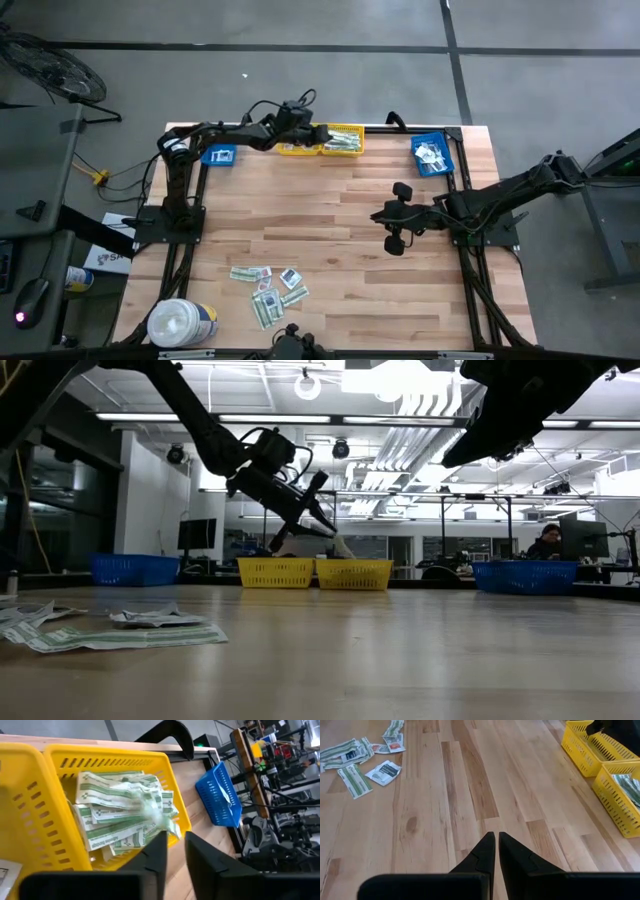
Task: Pick & Place First Aid Supplies
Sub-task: Put the green bandage pack into the right yellow bin
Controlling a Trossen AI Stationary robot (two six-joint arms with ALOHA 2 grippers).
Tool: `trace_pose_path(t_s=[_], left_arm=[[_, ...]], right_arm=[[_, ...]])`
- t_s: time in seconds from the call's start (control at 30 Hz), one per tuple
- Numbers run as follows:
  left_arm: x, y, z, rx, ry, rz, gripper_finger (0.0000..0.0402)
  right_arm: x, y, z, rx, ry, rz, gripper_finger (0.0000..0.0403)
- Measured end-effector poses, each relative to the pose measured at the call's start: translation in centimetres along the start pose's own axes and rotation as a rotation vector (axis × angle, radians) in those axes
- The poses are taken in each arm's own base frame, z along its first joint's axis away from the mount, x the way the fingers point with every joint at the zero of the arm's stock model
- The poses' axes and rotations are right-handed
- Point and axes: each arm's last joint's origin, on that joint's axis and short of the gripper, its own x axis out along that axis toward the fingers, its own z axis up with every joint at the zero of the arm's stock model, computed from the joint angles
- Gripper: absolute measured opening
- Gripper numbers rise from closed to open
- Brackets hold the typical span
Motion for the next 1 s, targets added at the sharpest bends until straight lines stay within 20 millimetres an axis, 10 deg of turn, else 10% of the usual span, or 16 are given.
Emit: trace_pose_path(t_s=[0.37,0.67,1.0], left_arm=[[-0.1,-0.2,0.1,0.067,0.016,-0.026,0.0185],[-3.4,-3.8,1.5,0.244,0.192,-0.179,0.0171],[-10.5,-7.9,-4.6,0.567,0.509,0.168,0.0145]], right_arm=[[0.0,0.0,-0.1,0.001,0.008,-0.002,0.0016],[0.0,-0.1,-0.3,0.005,0.032,-0.005,0.0016],[-0.1,0.1,-0.6,0.014,0.06,0.007,0.0016]])
